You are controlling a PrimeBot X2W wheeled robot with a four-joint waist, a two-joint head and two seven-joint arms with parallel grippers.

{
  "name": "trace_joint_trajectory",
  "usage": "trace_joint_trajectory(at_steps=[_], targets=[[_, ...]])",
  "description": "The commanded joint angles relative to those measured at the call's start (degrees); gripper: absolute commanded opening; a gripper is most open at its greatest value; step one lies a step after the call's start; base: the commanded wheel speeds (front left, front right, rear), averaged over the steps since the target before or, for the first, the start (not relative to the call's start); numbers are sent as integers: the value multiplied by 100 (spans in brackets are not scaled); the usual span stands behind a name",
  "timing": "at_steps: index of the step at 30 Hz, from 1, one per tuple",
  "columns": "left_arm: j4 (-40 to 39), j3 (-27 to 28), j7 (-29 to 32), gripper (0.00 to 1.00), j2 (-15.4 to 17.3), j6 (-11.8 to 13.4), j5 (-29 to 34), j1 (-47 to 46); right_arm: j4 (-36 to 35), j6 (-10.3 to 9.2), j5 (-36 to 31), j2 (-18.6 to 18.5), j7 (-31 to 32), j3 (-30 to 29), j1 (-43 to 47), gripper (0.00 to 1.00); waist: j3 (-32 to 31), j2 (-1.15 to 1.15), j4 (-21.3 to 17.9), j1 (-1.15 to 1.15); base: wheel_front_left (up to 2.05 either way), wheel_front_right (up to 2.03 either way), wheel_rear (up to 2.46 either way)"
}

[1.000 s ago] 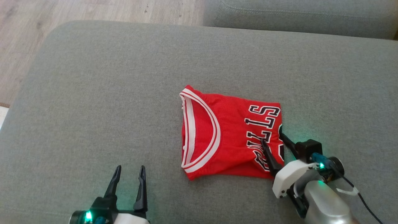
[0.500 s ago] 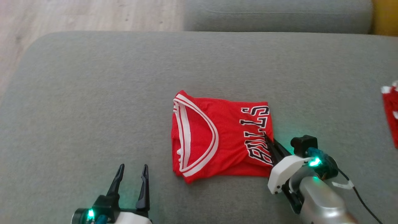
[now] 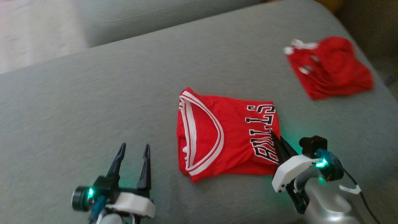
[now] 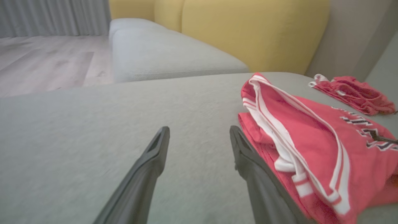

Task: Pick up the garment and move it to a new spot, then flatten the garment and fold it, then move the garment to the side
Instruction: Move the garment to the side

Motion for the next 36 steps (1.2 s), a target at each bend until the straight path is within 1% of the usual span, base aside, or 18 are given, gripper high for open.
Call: trace_joint_trajectory(at_steps=[1,5,8,10,14,16,18,21,24,27,28,29,32,34,36], targets=[[-120,86,-62,100,-1,-29,38,-295,-185,-8,-12,-28,-37,60,-30,0,220,0,-867,0,0,0,0],[-81,-30,-62,100,-1,-60,53,-508,-282,-8,23,-38,-37,18,-4,0,352,0,-1224,0,0,0,0],[-40,-104,-62,100,-1,-77,64,-609,-355,-8,25,-41,-37,-44,-53,0,438,0,-1319,0,0,0,0],[11,-137,-62,100,-1,-82,72,-656,-404,-8,-8,-52,-38,-56,-189,0,528,0,-1314,0,0,0,0],[112,-134,-62,100,-1,-100,161,-695,-417,-8,-161,-174,-38,12,-887,0,716,0,-1121,0,0,0,0],[166,-152,-62,100,-1,-116,258,-731,-348,-8,-248,-308,-38,7,-1282,0,797,0,-983,0,0,0,0],[202,-146,-62,100,-1,-112,286,-775,-223,-8,-381,-521,-38,-33,-1689,0,878,0,-833,0,0,0,0],[208,-157,-62,100,-1,-98,334,-860,67,-8,-821,-1068,-38,-228,-2273,0,1010,0,-587,0,0,0,0],[250,-173,-62,100,-1,-138,359,-908,501,-8,-1216,-1620,-36,-785,-2685,0,1093,0,-367,0,0,0,0],[277,-115,-62,100,-1,-113,365,-927,909,-8,-1552,-2054,-32,-1488,-2894,0,1126,0,-203,0,0,0,0],[277,-95,-62,100,-1,-99,363,-931,988,-8,-1660,-2156,-33,-1726,-2928,13,1132,0,-165,0,0,0,0],[274,-66,-62,100,-1,-75,373,-932,1041,-8,-1763,-2214,-34,-1941,-2943,100,1138,0,-137,0,0,0,0],[231,25,-62,100,-1,-22,374,-930,950,-8,-2005,-2143,-36,-2408,-2917,100,1135,0,-102,0,0,0,0],[188,105,-62,100,-1,13,368,-900,670,-8,-2094,-1924,-36,-2550,-2821,100,1124,0,-109,0,0,0,0],[122,202,-62,100,-1,12,327,-868,284,-8,-2096,-1609,-37,-2554,-2685,100,1096,0,-116,0,0,0,0]])
